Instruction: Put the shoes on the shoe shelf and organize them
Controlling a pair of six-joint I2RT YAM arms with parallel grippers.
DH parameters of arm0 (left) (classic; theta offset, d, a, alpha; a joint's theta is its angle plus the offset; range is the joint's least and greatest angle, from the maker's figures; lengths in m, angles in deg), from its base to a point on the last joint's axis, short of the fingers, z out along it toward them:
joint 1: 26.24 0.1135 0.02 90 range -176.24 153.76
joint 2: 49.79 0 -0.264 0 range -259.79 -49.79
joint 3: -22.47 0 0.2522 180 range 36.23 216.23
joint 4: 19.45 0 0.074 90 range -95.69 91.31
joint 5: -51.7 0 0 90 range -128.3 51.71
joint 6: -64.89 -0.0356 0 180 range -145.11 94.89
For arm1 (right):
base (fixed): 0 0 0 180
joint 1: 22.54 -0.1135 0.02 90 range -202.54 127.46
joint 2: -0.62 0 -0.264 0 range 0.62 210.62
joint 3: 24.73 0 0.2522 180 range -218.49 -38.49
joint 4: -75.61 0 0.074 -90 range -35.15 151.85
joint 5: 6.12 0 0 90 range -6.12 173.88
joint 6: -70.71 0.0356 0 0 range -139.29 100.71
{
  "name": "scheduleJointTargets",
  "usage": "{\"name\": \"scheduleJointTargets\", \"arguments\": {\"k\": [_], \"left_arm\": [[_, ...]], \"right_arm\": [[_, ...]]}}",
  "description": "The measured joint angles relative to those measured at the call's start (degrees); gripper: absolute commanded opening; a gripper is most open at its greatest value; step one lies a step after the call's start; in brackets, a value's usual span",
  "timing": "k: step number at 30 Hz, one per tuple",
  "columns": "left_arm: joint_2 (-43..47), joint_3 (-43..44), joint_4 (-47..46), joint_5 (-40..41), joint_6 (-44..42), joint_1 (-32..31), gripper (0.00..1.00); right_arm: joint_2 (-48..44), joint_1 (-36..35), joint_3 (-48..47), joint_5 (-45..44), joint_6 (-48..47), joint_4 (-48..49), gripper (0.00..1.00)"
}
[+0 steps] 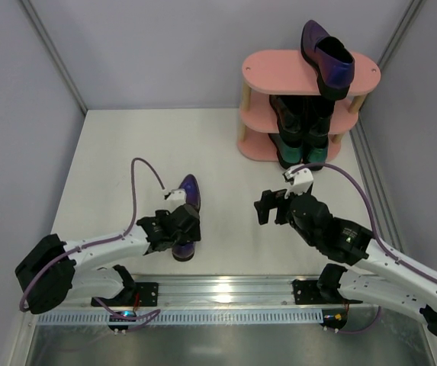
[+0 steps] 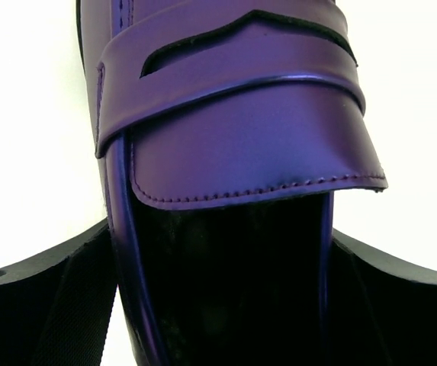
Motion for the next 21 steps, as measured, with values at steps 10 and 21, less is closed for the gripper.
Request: {"name": "scheduleJointTargets", "arguments": {"k": [10,21], "left_arm": [[-5.9,3.2,-9.7,-4.7,-15.6,0.2,0.43],[-16.0,12.2,-15.3,-12.7,-25.9,0.3,0.74]], "right_arm": [[-0.9,0.0,0.0,-2.0,0.3,-1.1,1.0],[-2.1,0.0,0.0,-4.4,0.4,-3.1,1.0]]}}
